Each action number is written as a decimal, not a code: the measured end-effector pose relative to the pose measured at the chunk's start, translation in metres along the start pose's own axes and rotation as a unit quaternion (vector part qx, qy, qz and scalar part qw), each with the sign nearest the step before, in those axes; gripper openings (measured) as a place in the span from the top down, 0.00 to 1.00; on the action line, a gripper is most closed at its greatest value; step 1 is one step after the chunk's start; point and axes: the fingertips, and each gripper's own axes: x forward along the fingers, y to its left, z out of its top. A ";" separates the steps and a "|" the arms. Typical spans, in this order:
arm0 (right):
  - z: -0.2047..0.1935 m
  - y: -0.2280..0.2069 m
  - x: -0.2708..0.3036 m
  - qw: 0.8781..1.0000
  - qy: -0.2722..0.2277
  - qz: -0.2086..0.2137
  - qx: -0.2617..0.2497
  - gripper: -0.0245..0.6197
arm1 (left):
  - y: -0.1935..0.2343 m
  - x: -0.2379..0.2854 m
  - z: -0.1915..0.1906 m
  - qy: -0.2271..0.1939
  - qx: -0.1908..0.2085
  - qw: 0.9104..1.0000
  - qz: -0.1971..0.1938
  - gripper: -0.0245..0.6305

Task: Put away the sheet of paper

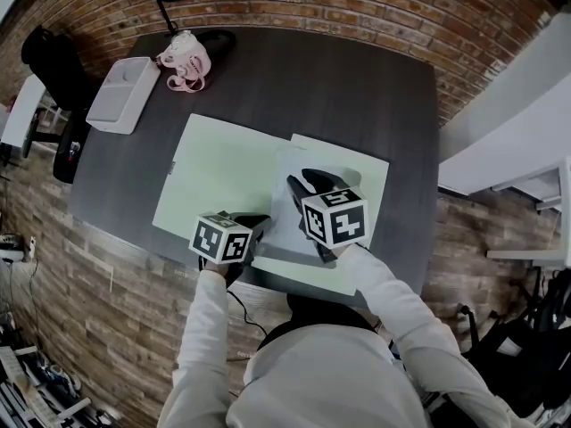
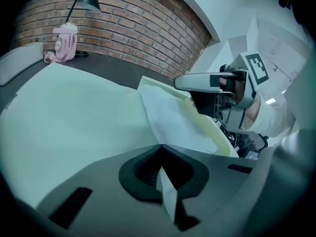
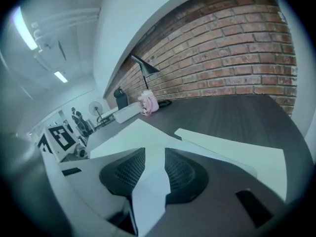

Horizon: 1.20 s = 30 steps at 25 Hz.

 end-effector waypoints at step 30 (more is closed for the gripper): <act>-0.017 0.022 -0.123 0.996 -0.090 0.001 0.016 0.82 | -0.034 0.012 0.005 -0.010 0.058 0.998 0.037 0.80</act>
